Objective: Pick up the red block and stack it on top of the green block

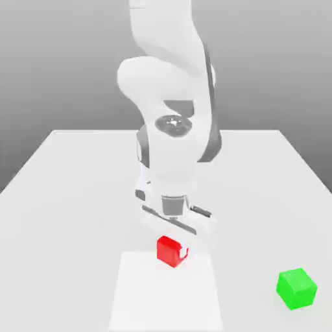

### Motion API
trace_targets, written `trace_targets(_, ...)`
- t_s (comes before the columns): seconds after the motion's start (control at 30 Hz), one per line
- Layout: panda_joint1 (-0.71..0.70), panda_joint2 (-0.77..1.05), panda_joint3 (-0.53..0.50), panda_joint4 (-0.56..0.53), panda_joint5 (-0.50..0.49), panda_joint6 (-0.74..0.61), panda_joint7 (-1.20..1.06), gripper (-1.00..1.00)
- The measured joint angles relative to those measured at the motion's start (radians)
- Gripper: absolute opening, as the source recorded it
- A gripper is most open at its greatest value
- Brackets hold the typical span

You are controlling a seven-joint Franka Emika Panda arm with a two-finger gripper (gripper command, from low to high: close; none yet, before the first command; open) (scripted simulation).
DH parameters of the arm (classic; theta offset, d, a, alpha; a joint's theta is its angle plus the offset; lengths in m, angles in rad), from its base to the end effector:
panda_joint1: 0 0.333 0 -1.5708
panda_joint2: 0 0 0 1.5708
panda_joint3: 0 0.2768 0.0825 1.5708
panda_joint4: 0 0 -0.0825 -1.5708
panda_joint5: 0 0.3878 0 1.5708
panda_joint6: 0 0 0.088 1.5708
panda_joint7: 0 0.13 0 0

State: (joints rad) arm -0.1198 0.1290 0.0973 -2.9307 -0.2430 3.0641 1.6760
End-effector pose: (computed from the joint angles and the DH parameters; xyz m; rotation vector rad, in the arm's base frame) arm 0.3182 0.0143 0.0878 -2.3440 2.0916 -0.0149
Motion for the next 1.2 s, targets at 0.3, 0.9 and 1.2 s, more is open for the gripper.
trace_targets(0.3,0.003,-0.157,0.058,-0.019,0.198,-0.135,-0.138,-1.00)
trace_targets(0.9,0.310,-0.083,0.151,0.322,0.287,-0.415,-0.789,-1.00)
trace_targets(1.2,0.407,0.165,0.140,0.498,0.079,-0.350,-0.913,1.00)
